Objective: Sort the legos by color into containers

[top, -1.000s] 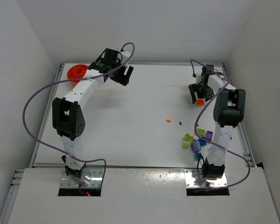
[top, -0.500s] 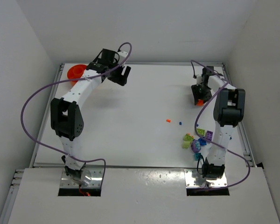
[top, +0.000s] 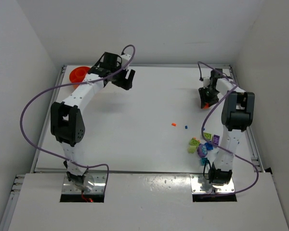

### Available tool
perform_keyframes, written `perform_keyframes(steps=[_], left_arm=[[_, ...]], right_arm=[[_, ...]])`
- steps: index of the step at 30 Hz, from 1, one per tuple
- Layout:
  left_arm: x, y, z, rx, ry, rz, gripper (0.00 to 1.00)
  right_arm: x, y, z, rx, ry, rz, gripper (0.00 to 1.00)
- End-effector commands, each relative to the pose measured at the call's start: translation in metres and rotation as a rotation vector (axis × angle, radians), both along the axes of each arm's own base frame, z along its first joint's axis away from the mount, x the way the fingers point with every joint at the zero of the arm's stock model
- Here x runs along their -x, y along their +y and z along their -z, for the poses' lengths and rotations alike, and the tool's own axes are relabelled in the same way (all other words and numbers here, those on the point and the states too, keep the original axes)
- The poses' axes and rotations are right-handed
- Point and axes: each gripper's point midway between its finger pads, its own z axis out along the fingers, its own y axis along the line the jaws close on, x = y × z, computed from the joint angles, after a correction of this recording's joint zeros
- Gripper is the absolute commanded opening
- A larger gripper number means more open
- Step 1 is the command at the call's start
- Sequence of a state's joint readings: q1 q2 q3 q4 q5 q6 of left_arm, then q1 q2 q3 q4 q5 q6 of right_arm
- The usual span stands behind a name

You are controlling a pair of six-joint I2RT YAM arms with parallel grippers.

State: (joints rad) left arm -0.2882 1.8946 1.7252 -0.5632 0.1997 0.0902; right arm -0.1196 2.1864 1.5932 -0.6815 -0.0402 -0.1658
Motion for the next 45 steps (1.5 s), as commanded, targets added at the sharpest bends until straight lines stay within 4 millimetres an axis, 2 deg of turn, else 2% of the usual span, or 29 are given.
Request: perform_keyframes(steps=[1,2,3,6,8,12,13,14,15,16,17,18,19,21,22,24,27,28,30,31,36,42,44,45], left_arm=[[0.001,-0.002,-0.041,0.13,-0.09,0.026,0.82],[0.006,-0.009,-0.045,0.162,-0.09,0.066,0.82],[0.008,-0.013,-0.045,0.183,-0.079,0.073,0.83],[0.015,-0.022,-0.046,0.231,-0.064,0.108,0.83],[0.017,-0.023,-0.043,0.245,-0.054,0.11,0.83],[0.024,-0.033,-0.044,0.302,-0.026,0.144,0.83],[0.025,-0.037,-0.039,0.32,-0.001,0.155,0.83],[0.027,-0.043,-0.032,0.354,0.044,0.157,0.83],[0.033,-0.052,-0.034,0.402,0.076,0.198,0.83],[0.035,-0.057,-0.035,0.434,0.1,0.211,0.83],[0.037,-0.068,-0.03,0.475,0.152,0.221,0.83],[0.046,-0.081,-0.031,0.524,0.198,0.271,0.83],[0.048,-0.085,-0.028,0.55,0.228,0.281,0.83],[0.06,-0.109,-0.034,0.593,0.263,0.335,0.83],[0.065,-0.118,-0.028,0.614,0.301,0.36,0.83],[0.079,-0.137,-0.029,0.67,0.362,0.406,0.82],[0.084,-0.15,-0.021,0.755,0.45,0.398,0.82],[0.091,-0.156,-0.025,0.784,0.471,0.429,0.82],[0.089,-0.158,-0.015,0.803,0.523,0.407,0.8],[0.09,-0.16,-0.021,0.823,0.519,0.429,0.79],[0.085,-0.168,-0.015,0.9,0.599,0.424,0.75],[0.084,-0.17,-0.001,0.936,0.665,0.386,0.68],[0.083,-0.171,-0.003,0.942,0.665,0.385,0.66],[0.083,-0.171,0.003,0.945,0.678,0.376,0.63]], right_arm=[[0.005,0.039,-0.025,-0.178,-0.052,-0.115,0.22],[0.006,0.045,-0.032,-0.208,-0.069,-0.137,0.22],[0.008,0.061,-0.04,-0.274,-0.076,-0.165,0.22],[0.011,0.081,-0.064,-0.356,-0.112,-0.224,0.21],[0.017,0.086,-0.07,-0.38,-0.108,-0.254,0.21],[0.03,0.116,-0.084,-0.481,-0.101,-0.339,0.2],[0.033,0.119,-0.086,-0.503,-0.092,-0.342,0.2],[0.034,0.132,-0.095,-0.55,-0.097,-0.376,0.2],[0.037,0.139,-0.097,-0.574,-0.088,-0.387,0.2],[0.033,0.149,-0.11,-0.585,-0.119,-0.422,0.2],[0.038,0.159,-0.113,-0.617,-0.106,-0.436,0.2],[0.037,0.165,-0.121,-0.623,-0.123,-0.457,0.2],[0.04,0.174,-0.121,-0.625,-0.116,-0.479,0.2],[0.035,0.184,-0.128,-0.624,-0.146,-0.498,0.2],[0.034,0.188,-0.133,-0.621,-0.164,-0.513,0.2],[0.035,0.203,-0.138,-0.637,-0.166,-0.531,0.2],[0.026,0.211,-0.147,-0.641,-0.2,-0.536,0.2],[0.026,0.218,-0.151,-0.641,-0.207,-0.556,0.2],[0.024,0.224,-0.157,-0.631,-0.231,-0.578,0.2],[0.027,0.23,-0.157,-0.636,-0.223,-0.582,0.2],[0.024,0.245,-0.165,-0.613,-0.249,-0.616,0.2],[0.033,0.262,-0.174,-0.61,-0.258,-0.662,0.2],[0.036,0.264,-0.176,-0.599,-0.26,-0.677,0.2],[0.04,0.267,-0.177,-0.6,-0.258,-0.686,0.2]])
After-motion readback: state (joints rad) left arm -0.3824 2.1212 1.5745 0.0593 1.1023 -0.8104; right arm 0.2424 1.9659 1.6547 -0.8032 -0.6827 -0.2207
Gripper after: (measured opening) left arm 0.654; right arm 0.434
